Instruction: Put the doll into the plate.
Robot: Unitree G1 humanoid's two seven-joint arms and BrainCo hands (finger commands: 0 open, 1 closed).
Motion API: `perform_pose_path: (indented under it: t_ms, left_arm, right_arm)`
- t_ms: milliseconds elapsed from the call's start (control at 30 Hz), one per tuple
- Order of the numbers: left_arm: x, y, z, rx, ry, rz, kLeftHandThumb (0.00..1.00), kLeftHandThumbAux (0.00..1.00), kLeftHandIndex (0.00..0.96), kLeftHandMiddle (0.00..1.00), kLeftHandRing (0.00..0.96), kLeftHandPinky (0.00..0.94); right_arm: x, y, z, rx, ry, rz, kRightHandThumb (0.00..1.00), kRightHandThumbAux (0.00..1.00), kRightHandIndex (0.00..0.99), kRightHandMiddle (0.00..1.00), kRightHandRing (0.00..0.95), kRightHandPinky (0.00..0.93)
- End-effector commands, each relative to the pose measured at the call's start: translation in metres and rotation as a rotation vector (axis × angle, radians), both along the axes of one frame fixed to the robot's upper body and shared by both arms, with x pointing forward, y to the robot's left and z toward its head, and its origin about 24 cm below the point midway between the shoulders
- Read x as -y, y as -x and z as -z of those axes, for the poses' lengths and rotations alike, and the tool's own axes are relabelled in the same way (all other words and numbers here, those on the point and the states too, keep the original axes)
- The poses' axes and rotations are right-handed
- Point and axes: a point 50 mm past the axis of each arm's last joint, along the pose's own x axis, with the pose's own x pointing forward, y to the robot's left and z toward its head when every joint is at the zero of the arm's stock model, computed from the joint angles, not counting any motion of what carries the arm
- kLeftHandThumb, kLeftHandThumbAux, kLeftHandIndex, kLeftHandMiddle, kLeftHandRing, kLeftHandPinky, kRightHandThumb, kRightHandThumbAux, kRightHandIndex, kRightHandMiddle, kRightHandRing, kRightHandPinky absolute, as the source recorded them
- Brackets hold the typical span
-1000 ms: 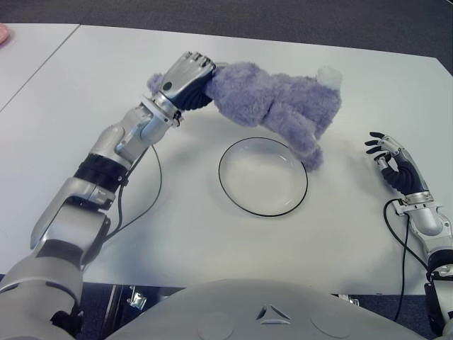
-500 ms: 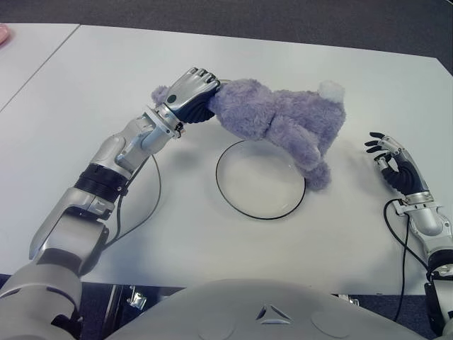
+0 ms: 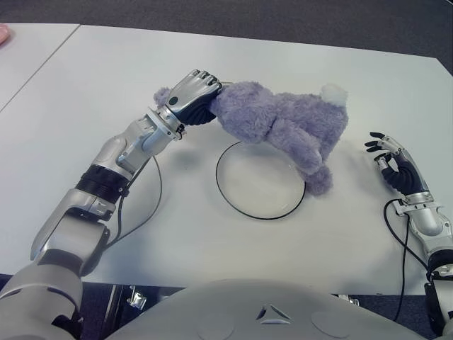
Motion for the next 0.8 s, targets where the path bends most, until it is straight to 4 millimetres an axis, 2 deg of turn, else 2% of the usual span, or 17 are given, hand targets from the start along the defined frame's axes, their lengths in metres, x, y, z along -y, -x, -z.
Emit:
perform_pose_path:
  t_ms: [33, 200, 800]
  left_arm:
    - [-0.0025, 0.003, 0.0111, -0.027, -0.009, -0.012, 0.717, 0.706, 0.442, 0.869, 0.866, 0.852]
    - [-0.0043, 0.0054, 0.018, -0.051, -0.006, -0.013, 0.716, 0.706, 0.442, 0.858, 0.856, 0.83]
    - [-0.0037, 0.0057, 0.0174, -0.049, -0.006, -0.012, 0.716, 0.706, 0.442, 0.853, 0.852, 0.82]
  right_arm:
    - [-0.0414, 0.0385, 0.0783, -0.266, -0.152, 0.001, 1.0, 0.738, 0.271, 0.132, 0.3, 0.417]
    - [-0.0415, 0.0385, 0.0792, -0.274, -0.157, 0.004, 1.0, 0.737, 0.269, 0.136, 0.307, 0.416]
    - [-0.0395, 0.0398, 0.0809, -0.291, -0.16, 0.02, 1.0, 0.737, 0.261, 0.15, 0.323, 0.417]
